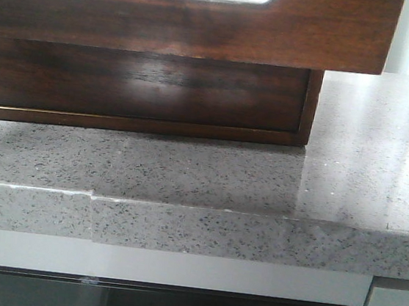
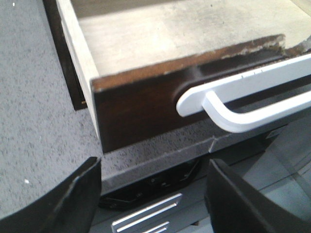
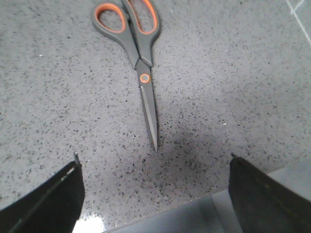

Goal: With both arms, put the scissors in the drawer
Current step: 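Lower the open right gripper over the grey-orange scissors and grasp them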

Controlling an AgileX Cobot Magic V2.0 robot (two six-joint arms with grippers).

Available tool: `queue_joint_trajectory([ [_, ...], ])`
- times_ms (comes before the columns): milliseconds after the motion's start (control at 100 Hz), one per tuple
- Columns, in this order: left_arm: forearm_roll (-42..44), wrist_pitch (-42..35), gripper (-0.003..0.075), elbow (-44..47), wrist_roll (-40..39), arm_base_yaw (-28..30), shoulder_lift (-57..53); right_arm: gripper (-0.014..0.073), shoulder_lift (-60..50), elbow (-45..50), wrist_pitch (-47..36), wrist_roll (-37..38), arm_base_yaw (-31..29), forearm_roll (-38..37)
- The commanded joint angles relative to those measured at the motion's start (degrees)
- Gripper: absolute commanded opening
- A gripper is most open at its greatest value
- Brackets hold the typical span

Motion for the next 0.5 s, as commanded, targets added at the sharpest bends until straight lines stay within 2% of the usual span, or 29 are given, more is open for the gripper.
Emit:
queue_joint_trajectory([
  [0,-2.0,-6.3,0.0437,-1.8,2.9,-0.8,2.4,0.0546,3.3,-3.7,-1.3,-5.3,-2.9,3.4],
  [270,-2.4,-10.6,0.0437,-1.8,4.8,-0.8,4.6,0.0546,15.5,-9.6,3.5,-20.3,-14.3,16.4],
  [490,-2.4,-12.5,0.0437,-1.8,6.3,-0.8,4.6,0.0543,23.8,-14.5,5.4,-25.2,-15.0,17.1],
])
